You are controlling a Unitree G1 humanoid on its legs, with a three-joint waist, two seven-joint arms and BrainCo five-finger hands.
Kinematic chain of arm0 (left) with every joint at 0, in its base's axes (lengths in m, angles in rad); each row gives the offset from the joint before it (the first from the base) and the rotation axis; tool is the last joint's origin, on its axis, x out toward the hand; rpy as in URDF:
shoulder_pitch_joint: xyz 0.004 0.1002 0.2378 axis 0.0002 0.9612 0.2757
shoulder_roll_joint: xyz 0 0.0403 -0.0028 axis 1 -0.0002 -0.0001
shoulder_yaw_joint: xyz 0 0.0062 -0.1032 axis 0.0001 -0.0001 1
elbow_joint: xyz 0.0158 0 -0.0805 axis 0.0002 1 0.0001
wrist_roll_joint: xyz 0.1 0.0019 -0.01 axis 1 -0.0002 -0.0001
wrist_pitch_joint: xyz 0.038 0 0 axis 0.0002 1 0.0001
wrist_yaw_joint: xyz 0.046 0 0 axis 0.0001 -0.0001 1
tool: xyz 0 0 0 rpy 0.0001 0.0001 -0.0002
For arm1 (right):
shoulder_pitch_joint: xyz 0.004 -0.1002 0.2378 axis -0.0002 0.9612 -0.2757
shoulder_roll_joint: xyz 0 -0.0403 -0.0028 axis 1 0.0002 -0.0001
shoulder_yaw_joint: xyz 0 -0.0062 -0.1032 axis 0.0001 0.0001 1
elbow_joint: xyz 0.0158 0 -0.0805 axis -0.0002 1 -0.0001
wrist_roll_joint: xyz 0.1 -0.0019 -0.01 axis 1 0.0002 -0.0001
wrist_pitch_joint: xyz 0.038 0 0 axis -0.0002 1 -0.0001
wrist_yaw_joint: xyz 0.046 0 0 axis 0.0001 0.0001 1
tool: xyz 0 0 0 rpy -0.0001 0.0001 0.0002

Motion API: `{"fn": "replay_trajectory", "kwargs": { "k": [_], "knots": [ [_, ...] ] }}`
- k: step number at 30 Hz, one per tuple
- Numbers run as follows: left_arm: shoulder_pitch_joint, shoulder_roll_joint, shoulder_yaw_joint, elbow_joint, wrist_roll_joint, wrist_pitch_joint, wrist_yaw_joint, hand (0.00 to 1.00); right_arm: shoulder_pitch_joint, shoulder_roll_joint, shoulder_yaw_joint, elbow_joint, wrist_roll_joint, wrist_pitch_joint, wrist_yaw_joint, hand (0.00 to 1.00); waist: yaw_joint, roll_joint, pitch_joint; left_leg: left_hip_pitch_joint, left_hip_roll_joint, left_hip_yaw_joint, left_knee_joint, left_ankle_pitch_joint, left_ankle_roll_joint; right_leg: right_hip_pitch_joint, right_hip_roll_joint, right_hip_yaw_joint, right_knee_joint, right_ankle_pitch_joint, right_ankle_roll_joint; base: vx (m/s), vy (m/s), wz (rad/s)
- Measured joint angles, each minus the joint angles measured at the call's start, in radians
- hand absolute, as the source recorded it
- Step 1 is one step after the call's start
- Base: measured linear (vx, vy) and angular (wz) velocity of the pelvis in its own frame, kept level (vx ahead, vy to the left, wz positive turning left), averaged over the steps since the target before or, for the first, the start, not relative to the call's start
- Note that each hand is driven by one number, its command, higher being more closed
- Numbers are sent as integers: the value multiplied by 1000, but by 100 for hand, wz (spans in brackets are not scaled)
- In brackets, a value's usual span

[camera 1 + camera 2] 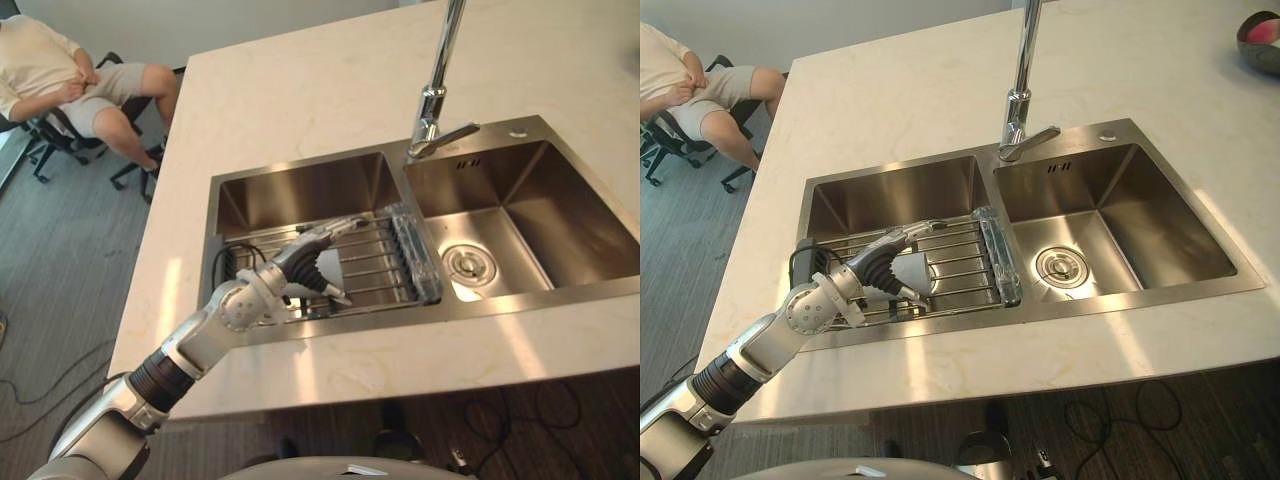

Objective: Walk over to the sink, pick up the cup, carry it to the dishwasher, place the cup inside the dishwasher, then close the dishwasher door

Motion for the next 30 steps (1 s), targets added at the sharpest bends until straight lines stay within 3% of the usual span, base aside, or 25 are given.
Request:
{"fn": "replay_trajectory", "kwargs": {
  "k": [7, 11, 30],
  "knots": [
    [24, 11, 1, 82, 71, 30, 16, 0, -4, -29, 20, -1, 9, 0, -19, 0, -17, 20, 17, 21, 3, 3, -22, 1, -5, 2, 4, 6, -6, 2, -1, -7, -5, -5],
    [46, 10, 5, 110, 109, 30, 60, 0, -10, -36, 22, -2, 10, 0, -23, 0, -22, 27, 22, 29, 6, 6, -27, 0, -7, 3, 6, 14, -6, 0, 1, 13, -6, -4],
    [84, 7, 15, 196, 191, 20, 56, 0, -12, -35, 89, -4, 11, 1, -24, 0, -28, 8, 37, 42, 8, 7, -35, -4, -13, 10, 7, 13, -6, -5, 6, -4, 0, 0]
  ]
}}
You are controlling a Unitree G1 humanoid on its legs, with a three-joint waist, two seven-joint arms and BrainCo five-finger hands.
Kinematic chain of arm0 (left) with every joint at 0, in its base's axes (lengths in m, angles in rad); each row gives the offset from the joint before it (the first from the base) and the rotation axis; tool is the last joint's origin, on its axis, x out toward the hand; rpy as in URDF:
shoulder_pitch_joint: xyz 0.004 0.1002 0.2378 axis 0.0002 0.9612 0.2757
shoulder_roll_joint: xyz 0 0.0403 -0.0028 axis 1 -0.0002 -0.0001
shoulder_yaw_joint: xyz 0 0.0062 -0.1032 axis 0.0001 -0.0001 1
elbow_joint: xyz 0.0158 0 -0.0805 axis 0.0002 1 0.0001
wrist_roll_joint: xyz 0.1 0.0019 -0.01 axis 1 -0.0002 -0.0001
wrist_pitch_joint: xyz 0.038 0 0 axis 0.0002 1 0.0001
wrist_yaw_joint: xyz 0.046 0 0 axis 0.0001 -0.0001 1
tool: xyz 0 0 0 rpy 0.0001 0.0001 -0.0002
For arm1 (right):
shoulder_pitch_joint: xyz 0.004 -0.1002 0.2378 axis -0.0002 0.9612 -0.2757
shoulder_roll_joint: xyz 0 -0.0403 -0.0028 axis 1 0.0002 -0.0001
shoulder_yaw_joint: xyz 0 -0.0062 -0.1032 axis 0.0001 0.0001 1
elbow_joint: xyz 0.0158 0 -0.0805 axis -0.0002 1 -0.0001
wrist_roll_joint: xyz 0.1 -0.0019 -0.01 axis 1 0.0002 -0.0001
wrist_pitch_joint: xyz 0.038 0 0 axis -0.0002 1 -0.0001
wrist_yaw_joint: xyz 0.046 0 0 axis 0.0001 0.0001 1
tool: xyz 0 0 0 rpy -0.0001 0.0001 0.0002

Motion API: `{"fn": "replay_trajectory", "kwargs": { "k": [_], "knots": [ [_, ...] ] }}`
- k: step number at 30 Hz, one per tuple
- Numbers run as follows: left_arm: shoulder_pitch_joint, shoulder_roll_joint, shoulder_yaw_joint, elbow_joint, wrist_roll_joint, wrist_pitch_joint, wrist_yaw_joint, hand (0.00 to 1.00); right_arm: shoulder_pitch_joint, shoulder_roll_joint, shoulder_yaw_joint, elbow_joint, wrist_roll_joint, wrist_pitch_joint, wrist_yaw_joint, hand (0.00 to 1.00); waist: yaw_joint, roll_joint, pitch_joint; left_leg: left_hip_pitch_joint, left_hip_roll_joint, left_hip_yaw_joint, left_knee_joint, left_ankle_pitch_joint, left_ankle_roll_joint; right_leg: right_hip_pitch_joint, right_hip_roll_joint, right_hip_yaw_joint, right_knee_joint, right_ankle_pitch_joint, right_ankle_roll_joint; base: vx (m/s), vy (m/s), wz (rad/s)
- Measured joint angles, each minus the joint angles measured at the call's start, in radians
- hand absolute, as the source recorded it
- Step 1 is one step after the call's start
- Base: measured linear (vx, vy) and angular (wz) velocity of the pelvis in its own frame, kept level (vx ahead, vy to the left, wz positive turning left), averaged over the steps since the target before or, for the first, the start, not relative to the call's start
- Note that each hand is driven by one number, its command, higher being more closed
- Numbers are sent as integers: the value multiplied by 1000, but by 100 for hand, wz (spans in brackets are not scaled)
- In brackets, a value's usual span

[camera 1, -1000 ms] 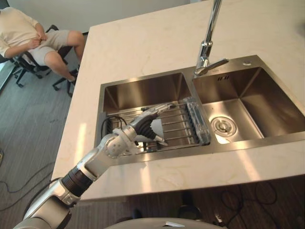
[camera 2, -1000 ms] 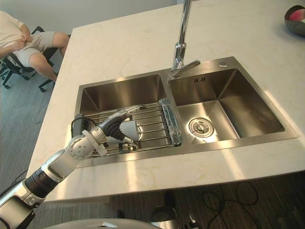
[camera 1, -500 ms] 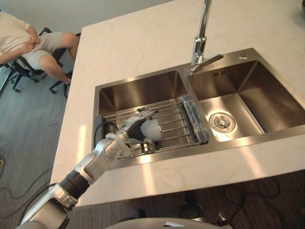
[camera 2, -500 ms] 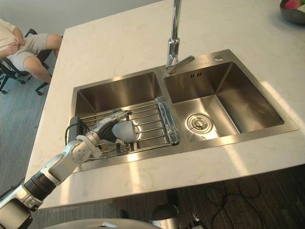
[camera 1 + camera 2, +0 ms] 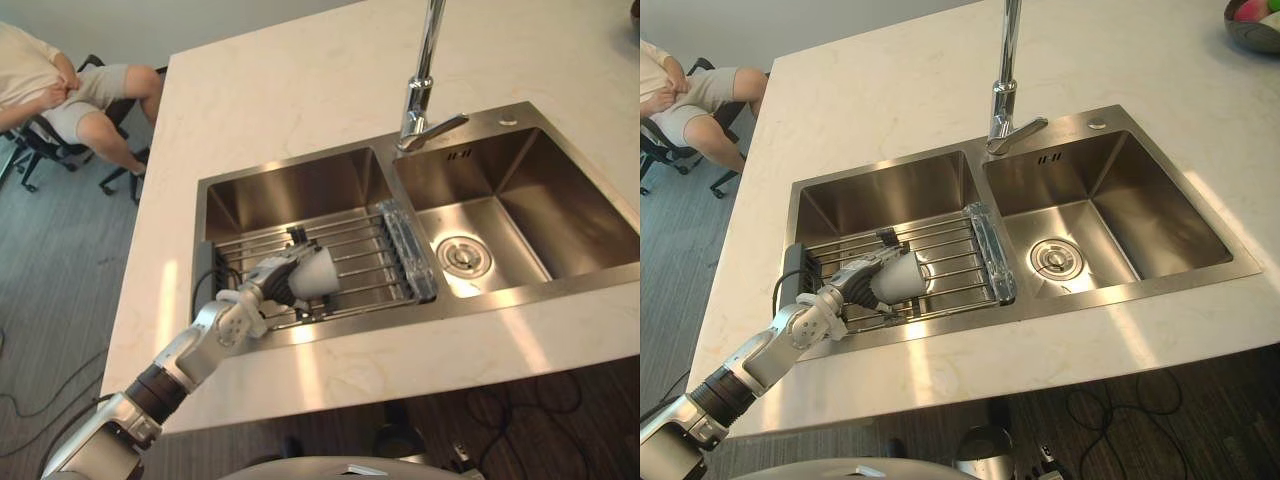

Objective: Walk over to the sink, pick up the cup, carry it to the dishwasher, place the cup inside the dishwasher, then close the dishwasher door

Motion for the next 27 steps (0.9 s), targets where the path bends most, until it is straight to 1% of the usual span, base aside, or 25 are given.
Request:
{"fn": "replay_trajectory", "kwargs": {
  "k": [4, 13, 18, 21, 22, 23, 24, 25, 27],
  "knots": [
    [0, 0, 0, 1, 35, 0, 7, 0, 0, 2, 1, 0, 0, 0, 0, 0, -2, -4, 3, 0, 0, 1, 0, 0, 0, 0, 0, 0, 0, 0, 1, 0, 0, 0],
    [-4, -2, -1, 46, 95, 16, 66, 0, 0, 3, 11, -4, 20, 6, 1, 0, -15, -13, 9, 3, 1, 9, 0, -1, 0, 0, 2, 5, 0, 0, 0, 0, 0, 0],
    [-4, -2, -1, 49, 113, 16, 65, 0, 4, 7, 30, -4, 28, 15, 1, 0, -19, -15, 10, 8, 7, 22, 0, -2, -1, 0, 7, 10, 0, 0, 0, -9, -5, -3],
    [-12, -8, 1, 48, 115, 34, 30, 0, 16, 10, 30, -4, 27, 12, 8, 0, -23, -18, 12, 12, 7, 24, 0, -3, -2, 1, 10, 16, 0, 0, 0, -23, -3, -5],
    [-15, -19, 1, 48, 118, 50, 10, 0, 19, 13, 30, -3, 26, 8, 9, 0, -23, -24, 16, 16, 8, 26, 0, -3, -2, 1, 11, 22, 0, 1, -1, -27, -2, -13],
    [-17, -29, 5, 48, 131, 63, -6, 0, 24, 19, 30, -4, 25, -1, 9, 0, -23, -23, 16, 20, 8, 30, 0, -6, -3, 2, 13, 28, 0, 1, -2, -29, -1, -18],
    [-24, -38, 6, 48, 140, 86, -30, 0, 34, 29, 33, -10, 24, -10, 11, 0, -25, -23, 16, 23, 9, 37, 0, -10, -4, 2, 15, 33, 0, 1, -2, -24, 0, -13],
    [-30, -43, 8, 48, 153, 97, -47, 100, 39, 33, 39, -16, 20, -17, 12, 0, -27, -24, 16, 23, 9, 38, 0, -10, -4, 2, 15, 33, 0, 1, -2, -29, -2, -7],
    [-52, -51, 8, 48, 190, 119, -115, 100, 58, 45, 47, -34, 17, -23, 14, 0, -36, -24, 16, 23, 10, 40, 0, -14, -8, 1, 15, 33, 0, 1, -2, 0, 0, 0]
  ]
}}
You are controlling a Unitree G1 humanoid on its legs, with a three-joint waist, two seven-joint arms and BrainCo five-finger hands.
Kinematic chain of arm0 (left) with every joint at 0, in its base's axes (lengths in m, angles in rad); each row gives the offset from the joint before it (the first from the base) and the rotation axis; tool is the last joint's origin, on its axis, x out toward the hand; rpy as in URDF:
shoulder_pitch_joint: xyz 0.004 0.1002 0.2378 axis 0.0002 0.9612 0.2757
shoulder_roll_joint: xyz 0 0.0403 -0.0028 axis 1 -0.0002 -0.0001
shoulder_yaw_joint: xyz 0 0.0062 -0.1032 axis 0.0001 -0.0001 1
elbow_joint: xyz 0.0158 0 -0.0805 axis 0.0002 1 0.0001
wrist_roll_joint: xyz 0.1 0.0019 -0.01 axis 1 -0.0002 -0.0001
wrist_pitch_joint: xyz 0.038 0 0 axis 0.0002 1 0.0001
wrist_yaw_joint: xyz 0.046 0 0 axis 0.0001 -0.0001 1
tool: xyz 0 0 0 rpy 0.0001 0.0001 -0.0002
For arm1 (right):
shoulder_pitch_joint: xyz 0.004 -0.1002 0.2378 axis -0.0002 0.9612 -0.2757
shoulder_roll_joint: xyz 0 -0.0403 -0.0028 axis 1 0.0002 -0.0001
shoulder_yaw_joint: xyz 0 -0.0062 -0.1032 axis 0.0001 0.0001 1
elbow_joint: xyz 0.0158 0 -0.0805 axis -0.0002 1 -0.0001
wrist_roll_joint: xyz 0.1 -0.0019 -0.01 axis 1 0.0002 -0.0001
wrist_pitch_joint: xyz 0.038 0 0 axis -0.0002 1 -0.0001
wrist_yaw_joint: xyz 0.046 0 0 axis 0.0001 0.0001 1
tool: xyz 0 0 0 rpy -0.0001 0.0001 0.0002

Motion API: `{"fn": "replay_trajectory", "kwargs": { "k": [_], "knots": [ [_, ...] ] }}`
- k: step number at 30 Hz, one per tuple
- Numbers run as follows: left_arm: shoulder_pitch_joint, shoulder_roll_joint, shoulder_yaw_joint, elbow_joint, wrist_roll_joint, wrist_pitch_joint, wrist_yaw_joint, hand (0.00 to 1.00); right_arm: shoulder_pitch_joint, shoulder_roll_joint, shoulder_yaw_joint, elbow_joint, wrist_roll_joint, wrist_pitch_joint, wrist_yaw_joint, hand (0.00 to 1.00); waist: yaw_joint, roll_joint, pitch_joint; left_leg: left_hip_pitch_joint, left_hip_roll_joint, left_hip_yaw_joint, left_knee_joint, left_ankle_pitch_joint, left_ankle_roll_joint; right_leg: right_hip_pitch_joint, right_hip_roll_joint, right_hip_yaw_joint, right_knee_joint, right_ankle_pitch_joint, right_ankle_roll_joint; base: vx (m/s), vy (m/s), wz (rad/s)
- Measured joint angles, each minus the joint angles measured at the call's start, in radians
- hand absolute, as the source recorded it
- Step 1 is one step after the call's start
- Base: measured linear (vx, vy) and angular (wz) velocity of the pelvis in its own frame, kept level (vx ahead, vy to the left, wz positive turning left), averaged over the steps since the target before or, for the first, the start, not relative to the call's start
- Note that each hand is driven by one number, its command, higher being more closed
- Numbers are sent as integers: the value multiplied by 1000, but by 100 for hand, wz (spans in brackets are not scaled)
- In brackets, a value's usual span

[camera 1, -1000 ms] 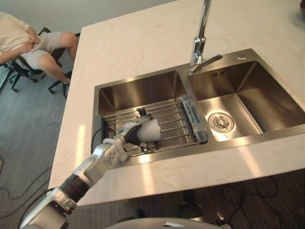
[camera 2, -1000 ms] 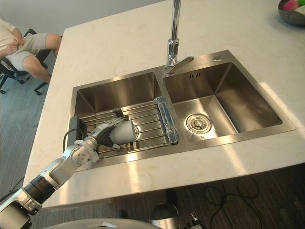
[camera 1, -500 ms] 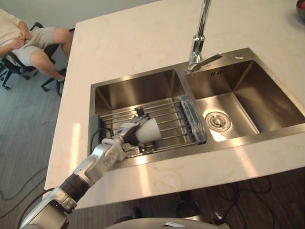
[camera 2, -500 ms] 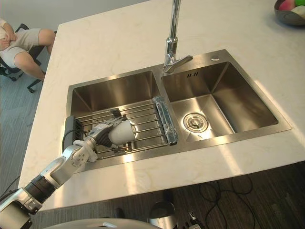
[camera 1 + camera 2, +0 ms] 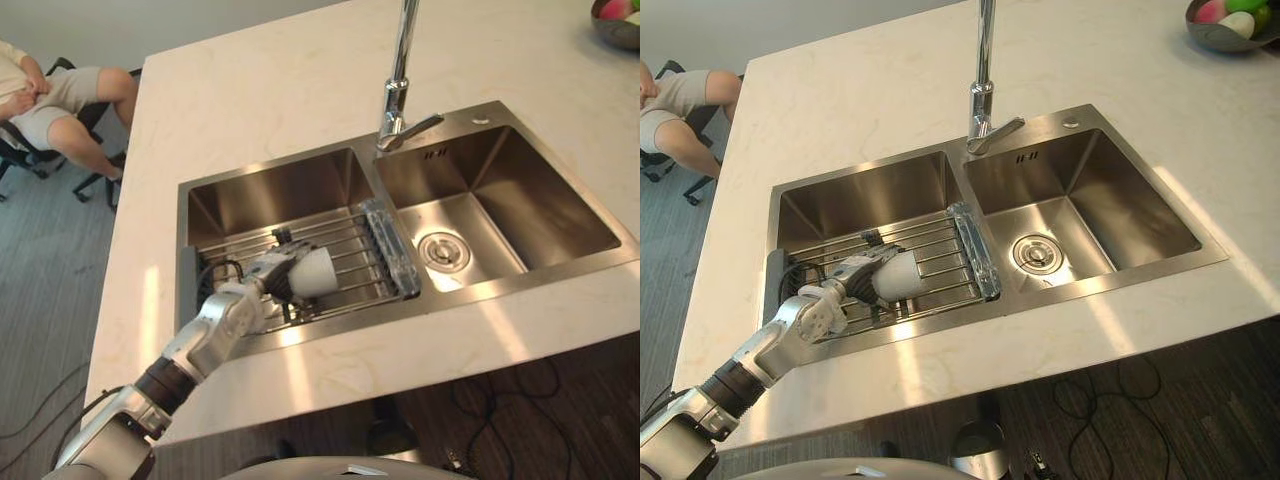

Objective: Walk over to the sink, pick up the cup, carry it to the dishwasher, place the cup inside the dishwasher, then close the dishwasher door

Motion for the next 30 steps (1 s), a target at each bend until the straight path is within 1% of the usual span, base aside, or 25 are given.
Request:
{"fn": "replay_trajectory", "kwargs": {
  "k": [3, 4, 6, 7, 8, 9, 11, 12, 14, 15, 18, 19, 20, 22, 24, 25, 27, 28, 29, 30],
  "knots": [
    [-32, -5, 6, 1, 47, 0, -64, 100, 5, 2, 1, -1, -1, -7, 0, 0, -12, 0, 0, 0, 2, 7, 0, -2, 0, -2, 1, 3, 0, 0, 0, -14, -3, -3],
    [-35, -8, 7, 2, 56, -1, -66, 100, 5, 2, 1, -1, -1, -10, 0, 0, -14, 0, 0, 0, 3, 8, 0, -2, 1, -2, 2, 4, 0, 0, 0, -14, -4, -6],
    [-45, -12, 8, 20, 77, -28, -61, 100, 5, 2, 3, -1, -2, -21, 1, 0, -16, 1, -1, 0, 3, 8, 1, -2, 1, -6, 3, 8, 0, 0, 0, -7, -5, -5],
    [-50, -11, 7, 43, 86, -76, -22, 100, 5, 1, 6, -1, -2, -22, 1, 0, -19, 2, -1, -1, 3, 9, 0, -2, 2, -8, 4, 10, 0, 0, 0, -5, -5, -4],
    [-49, -11, -2, 76, 106, -136, 60, 100, 5, -2, 26, -1, -2, -28, 1, 0, -23, 3, -1, -1, 3, 9, 0, -2, 3, -9, 4, 11, 0, 0, 0, 0, 0, 0],
    [-50, -11, -12, 87, 113, -153, 105, 100, 5, -3, 34, -1, -2, -31, 1, 0, -25, 4, -1, -1, 3, 9, 0, -2, 3, -9, 5, 11, 0, 0, 0, 0, 0, 0],
    [-43, -9, -44, 123, 119, -190, 238, 100, 5, -2, 41, -1, -2, -42, 1, 0, -28, 10, -4, -2, 3, 9, 0, -3, 3, -9, 5, 10, 0, -3, 0, 0, 0, 0],
    [-41, -7, -52, 127, 119, -198, 263, 100, 5, -3, 41, -1, -1, -44, 1, 0, -29, 12, -5, -2, 3, 9, 0, -3, 3, -9, 5, 9, 0, -3, 0, 0, 0, 0],
    [-30, -5, -62, 139, 122, -231, 356, 100, 5, -3, 42, -1, -2, -50, 3, 0, -32, 12, -5, -3, 3, 7, 0, -4, 3, -8, 5, 3, 0, -5, 1, 3, -1, 3],
    [-24, -5, -62, 141, 123, -238, 374, 100, 5, -4, 42, -1, -2, -52, 4, 0, -33, 11, -4, -3, 3, 7, 0, -4, 3, -8, 5, 2, 0, -5, 1, -6, -4, 3],
    [6, 5, -60, 147, 168, -285, 478, 100, 5, -6, 43, -2, -1, -70, 23, 0, -33, 8, -1, -5, 3, 3, 0, -3, 3, -7, 4, -5, 1, -5, 1, -13, -4, 3],
    [9, 11, -59, 147, 174, -291, 494, 100, 5, -6, 45, -2, -1, -71, 25, 0, -33, 7, -1, -5, 3, 1, 0, -3, 4, -7, 4, -6, 1, -5, 1, -18, -3, 7],
    [19, 22, -52, 147, 198, -310, 545, 100, 5, -8, 61, -3, -1, -77, 26, 0, -31, 5, 1, -7, 2, -5, 1, -2, 4, -5, 3, -12, 1, -5, 1, -17, -2, 11],
    [23, 26, -49, 146, 213, -320, 589, 100, 5, -8, 76, -3, -1, -80, 27, 0, -30, 2, 2, -7, 1, -16, 1, 0, 5, 2, 1, -27, 1, -6, 0, -23, -4, 16],
    [39, 28, -10, 136, 250, -349, 669, 100, 5, -8, 81, -4, -1, -81, 36, 0, -22, -1, 4, -7, 1, -22, 2, 1, 4, 6, 0, -33, 0, -7, 0, -40, -6, 10],
    [42, 31, -2, 135, 254, -352, 693, 100, 5, -9, 81, -4, -1, -81, 38, 0, -20, -1, 4, -7, 1, -22, 2, 2, 4, 6, 0, -34, 1, -7, 0, -34, -5, 5],
    [47, 44, 44, 128, 268, -356, 769, 100, 5, -8, 82, -6, -1, -81, 38, 0, -17, -1, 5, -13, 1, -38, 1, 6, 5, 10, -2, -50, 1, -8, 0, -25, -9, 17],
    [48, 51, 60, 119, 269, -356, 784, 100, 5, -8, 82, -6, -1, -81, 38, 0, -18, -2, 5, -18, 1, -44, 1, 9, 5, 10, -2, -56, 1, -9, -1, -24, -12, 25],
    [51, 64, 95, 93, 270, -356, 821, 100, 7, -8, 81, -5, -2, -80, 39, 0, -12, -3, 6, -22, 2, -50, 0, 13, 5, 10, -2, -63, 3, -9, -1, -18, -10, 17],
    [51, 68, 115, 83, 269, -358, 843, 100, 9, -8, 81, -6, -6, -80, 39, 0, -9, -3, 6, -22, 2, -51, 0, 13, 4, 11, -2, -66, 4, -9, -1, -16, -11, 19]
  ]
}}
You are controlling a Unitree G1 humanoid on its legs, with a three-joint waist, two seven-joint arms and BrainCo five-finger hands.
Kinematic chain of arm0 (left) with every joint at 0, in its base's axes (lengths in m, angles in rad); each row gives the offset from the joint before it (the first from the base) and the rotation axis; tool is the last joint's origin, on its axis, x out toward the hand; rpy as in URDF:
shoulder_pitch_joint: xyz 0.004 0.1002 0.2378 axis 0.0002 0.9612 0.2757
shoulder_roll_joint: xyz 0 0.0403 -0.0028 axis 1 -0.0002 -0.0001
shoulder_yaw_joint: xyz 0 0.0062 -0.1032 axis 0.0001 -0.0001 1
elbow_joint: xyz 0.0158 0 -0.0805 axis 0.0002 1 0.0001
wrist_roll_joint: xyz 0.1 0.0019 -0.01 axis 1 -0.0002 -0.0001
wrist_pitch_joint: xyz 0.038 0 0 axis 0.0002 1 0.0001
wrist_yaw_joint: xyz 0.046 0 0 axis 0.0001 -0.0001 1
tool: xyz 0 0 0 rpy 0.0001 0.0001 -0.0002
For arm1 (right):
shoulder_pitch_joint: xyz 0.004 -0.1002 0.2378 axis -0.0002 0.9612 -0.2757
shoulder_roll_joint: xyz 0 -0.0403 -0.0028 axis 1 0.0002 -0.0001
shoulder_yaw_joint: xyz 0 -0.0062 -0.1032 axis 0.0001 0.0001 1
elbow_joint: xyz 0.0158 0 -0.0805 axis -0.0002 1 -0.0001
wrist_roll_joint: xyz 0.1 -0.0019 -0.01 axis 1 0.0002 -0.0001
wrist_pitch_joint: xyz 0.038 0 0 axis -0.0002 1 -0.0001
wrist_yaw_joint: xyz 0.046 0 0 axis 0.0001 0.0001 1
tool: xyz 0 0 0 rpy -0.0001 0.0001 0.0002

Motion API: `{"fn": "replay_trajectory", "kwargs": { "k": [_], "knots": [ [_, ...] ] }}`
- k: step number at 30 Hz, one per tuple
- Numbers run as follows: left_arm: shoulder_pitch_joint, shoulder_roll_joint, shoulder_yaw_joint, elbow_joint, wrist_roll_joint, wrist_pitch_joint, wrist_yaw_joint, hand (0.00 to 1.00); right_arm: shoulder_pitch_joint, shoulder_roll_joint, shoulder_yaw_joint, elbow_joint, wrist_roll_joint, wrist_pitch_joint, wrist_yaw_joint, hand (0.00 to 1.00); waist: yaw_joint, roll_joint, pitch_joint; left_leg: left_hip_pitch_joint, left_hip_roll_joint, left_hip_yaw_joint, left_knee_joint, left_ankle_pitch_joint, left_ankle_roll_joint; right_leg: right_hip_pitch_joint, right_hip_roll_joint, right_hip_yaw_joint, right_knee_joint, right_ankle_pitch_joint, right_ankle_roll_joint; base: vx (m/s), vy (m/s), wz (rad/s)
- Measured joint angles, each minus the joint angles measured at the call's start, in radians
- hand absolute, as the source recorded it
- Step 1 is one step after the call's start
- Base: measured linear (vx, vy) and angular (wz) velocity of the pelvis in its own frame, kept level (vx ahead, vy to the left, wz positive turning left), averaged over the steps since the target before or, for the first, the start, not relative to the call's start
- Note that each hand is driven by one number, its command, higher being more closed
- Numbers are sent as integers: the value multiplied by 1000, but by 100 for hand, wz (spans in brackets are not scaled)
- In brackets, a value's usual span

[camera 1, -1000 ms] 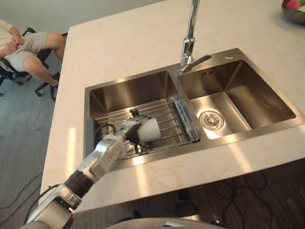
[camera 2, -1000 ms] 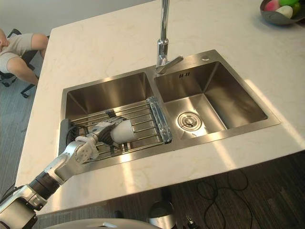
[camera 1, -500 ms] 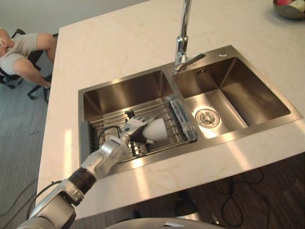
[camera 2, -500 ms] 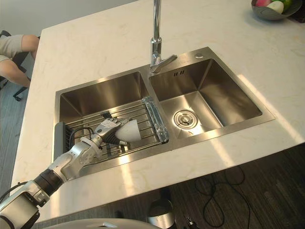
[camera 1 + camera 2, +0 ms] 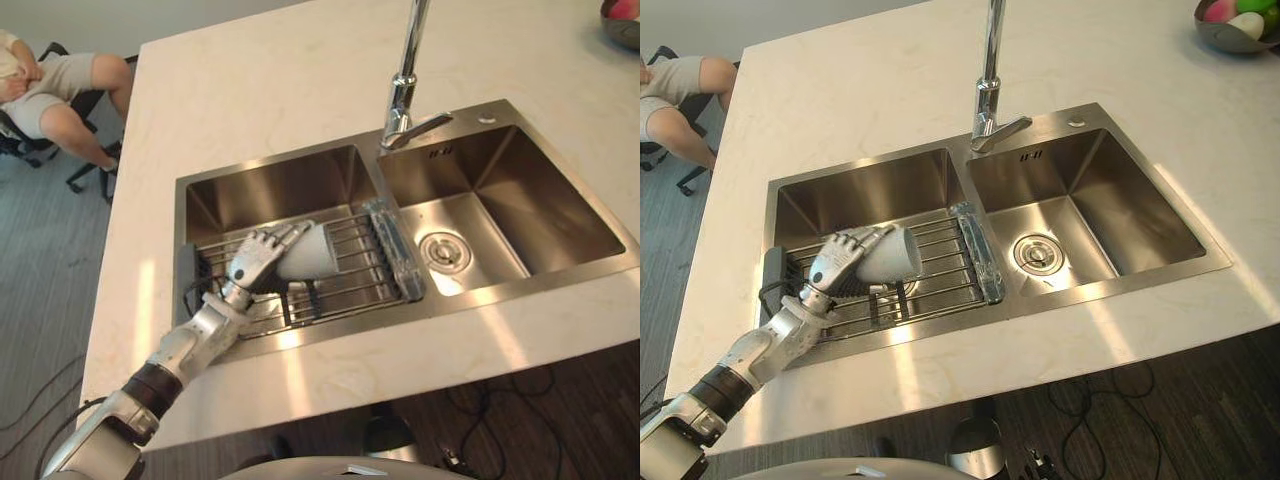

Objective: Walk over to the sink, pick up the cup, carry it to the dishwasher, place the cup inside the dishwasher, then close the dishwasher door

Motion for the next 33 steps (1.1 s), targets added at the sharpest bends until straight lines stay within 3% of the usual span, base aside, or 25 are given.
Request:
{"fn": "replay_trajectory", "kwargs": {
  "k": [4, 5, 7, 10, 11, 12, 13, 14, 16, 18, 19, 20, 21, 25, 28, 31, 33],
  "knots": [
    [4, 43, 130, -87, -41, -28, 115, 100, 13, -2, -1, -6, -71, 0, 0, 0, 25, -2, 0, 2, 0, -24, 0, 4, 0, 20, -3, -29, 0, -4, 0, -19, -4, 19],
    [9, 53, 164, -116, -130, -73, 123, 100, 14, -2, -1, -7, -95, 0, 0, 0, 30, -2, 0, -1, -1, -28, 0, 7, 1, 21, -5, -41, -1, -4, 0, -35, 2, 17],
    [24, 52, 204, -166, -253, -111, 123, 100, 16, -2, -1, -8, -114, 5, -1, 0, 35, -2, 0, -7, -6, -52, 0, 12, 3, 30, -11, -67, -1, -5, 1, -27, -2, 34],
    [44, 29, 256, -191, -438, -125, 122, 100, 34, 5, -2, -22, -122, 17, -1, 0, 37, -6, 0, -13, -11, -74, 0, 27, 7, 61, -29, -132, 3, -12, 4, -29, 7, 57],
    [49, 1, 300, -173, -499, -143, 121, 100, 44, 17, -6, -29, -136, 16, -4, 0, 33, -20, -1, -38, -16, -26, 4, 43, 18, 77, -47, -179, 4, -17, 6, -109, 57, 116],
    [47, -41, 329, -164, -536, -157, 121, 100, 60, 39, -22, -30, -145, 14, -7, 0, 28, -29, -15, -69, -10, 77, 28, 36, 76, 90, -70, -241, 4, -21, 12, -98, 70, 127],
    [49, -62, 339, -163, -550, -173, 122, 100, 67, 42, -25, -32, -147, 13, -17, 0, 28, -30, -19, -79, 3, 146, 50, 31, 99, 100, -80, -268, 5, -24, 15, -47, 72, 152],
    [49, -105, 344, -163, -566, -217, 124, 100, 79, 41, -44, -33, -145, 14, -28, 0, 32, -36, -14, -102, 21, 204, 98, 38, 93, 100, -103, -320, 43, -43, 32, 23, 110, 124],
    [74, -144, 347, -194, -564, -265, 124, 100, 86, 40, -64, -33, -145, 10, -48, 0, 74, -31, -15, -116, -7, 177, 114, 46, 47, 61, -156, -324, 173, -101, 49, 9, 231, 81],
    [131, -146, 410, -257, -569, -277, 107, 100, 79, 50, -92, -35, -152, 12, -52, 0, 105, -77, -13, -122, -59, 148, 128, 28, 72, 51, -228, -322, 263, -132, 51, -7, 239, 46],
    [143, -147, 438, -265, -576, -282, 98, 100, 79, 54, -100, -35, -153, 14, -51, 0, 113, -87, -15, -126, -68, 140, 136, 24, 78, 51, -238, -322, 269, -132, 50, -8, 205, 46],
    [172, -147, 523, -282, -591, -287, 93, 100, 79, 68, -125, -34, -159, 21, -44, 0, 132, -109, -24, -136, -94, 126, 137, 17, 85, 50, -263, -322, 278, -132, 40, 1, 154, 32],
    [186, -148, 558, -293, -593, -287, 94, 100, 79, 73, -133, -34, -166, 22, -44, 0, 135, -115, -26, -136, -103, 117, 130, 18, 87, 50, -269, -323, 280, -126, 32, 3, 142, 36],
    [267, -149, 732, -371, -589, -299, 114, 100, 78, 93, -142, -33, -239, 65, -32, 0, 178, -126, -33, -103, -129, 95, 28, 53, 107, 46, -277, -326, 285, -69, -70, 7, 100, 21],
    [281, -145, 811, -383, -571, -299, 147, 100, 79, 101, -161, -35, -286, 64, -15, 0, 193, -130, -44, -83, -132, 58, -50, 91, 109, 30, -275, -322, 331, -30, -125, 82, 61, 37],
    [283, -139, 817, -380, -547, -297, 160, 100, 88, 111, -147, -35, -308, 63, -12, 0, 197, -155, -68, -84, -139, -11, -76, 127, 116, 15, -274, -292, 388, -15, -127, 174, 12, 64],
    [284, -136, 816, -375, -542, -283, 163, 100, 99, 116, -130, -35, -306, 61, -12, 0, 204, -158, -70, -90, -144, -63, -70, 137, 126, 12, -270, -242, 426, -17, -124, 122, -28, 75]
  ]
}}
